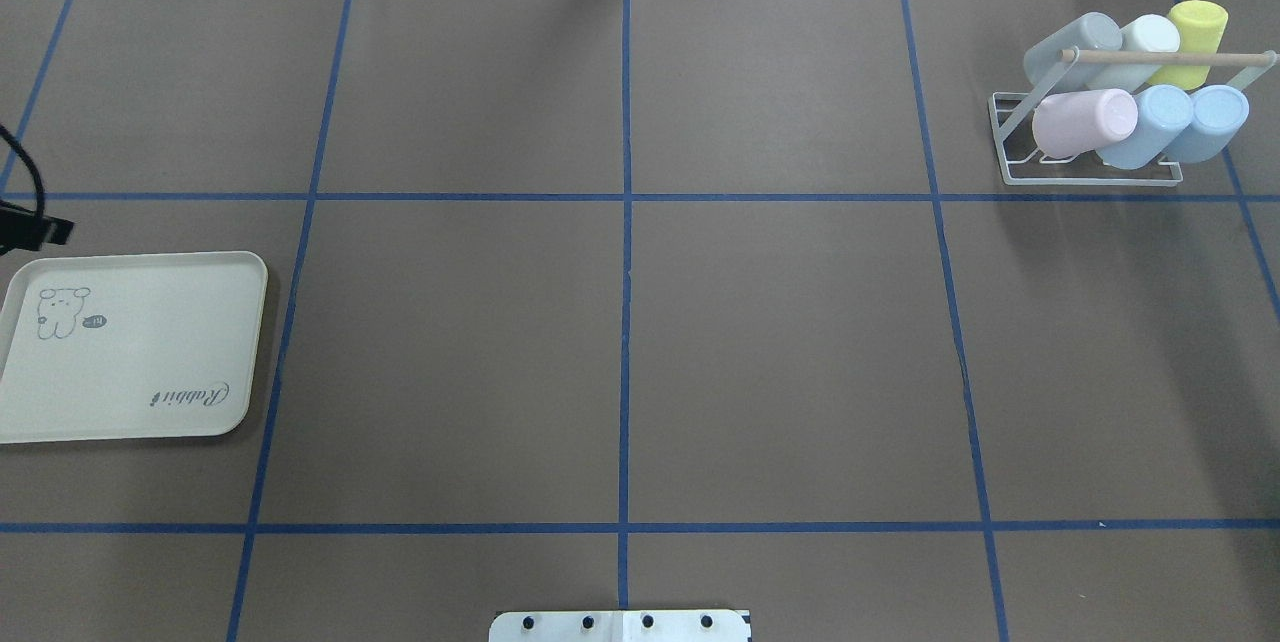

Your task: Transfer IKEA cup to right arm and place on rack

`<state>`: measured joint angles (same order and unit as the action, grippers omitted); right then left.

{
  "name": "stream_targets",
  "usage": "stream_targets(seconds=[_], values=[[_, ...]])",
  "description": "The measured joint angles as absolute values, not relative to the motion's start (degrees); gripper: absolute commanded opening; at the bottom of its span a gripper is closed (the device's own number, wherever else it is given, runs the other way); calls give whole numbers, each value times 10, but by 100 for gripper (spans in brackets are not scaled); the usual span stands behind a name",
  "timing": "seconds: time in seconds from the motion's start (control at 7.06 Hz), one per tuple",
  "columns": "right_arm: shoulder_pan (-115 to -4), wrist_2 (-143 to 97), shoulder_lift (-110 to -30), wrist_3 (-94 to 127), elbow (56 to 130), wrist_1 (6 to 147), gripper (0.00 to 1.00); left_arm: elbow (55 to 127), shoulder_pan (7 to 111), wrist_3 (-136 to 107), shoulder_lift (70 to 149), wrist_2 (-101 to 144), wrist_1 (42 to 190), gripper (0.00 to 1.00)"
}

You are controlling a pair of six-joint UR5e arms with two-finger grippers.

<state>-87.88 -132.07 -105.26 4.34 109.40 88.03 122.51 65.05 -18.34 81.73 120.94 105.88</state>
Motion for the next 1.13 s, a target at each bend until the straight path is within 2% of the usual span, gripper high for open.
stream_targets(seconds=[0.42, 0.71, 1.13], values=[[-887, -1320, -1050, 23, 1072, 927, 100, 1121, 843, 99, 764, 1219, 1058, 100], [-888, -1323, -1041, 30, 1063, 941, 100, 1069, 924, 173, 748, 1263, 1028, 100], [-889, -1321, -1034, 30, 1069, 947, 100, 1091, 976, 168, 690, 1319, 1008, 100]])
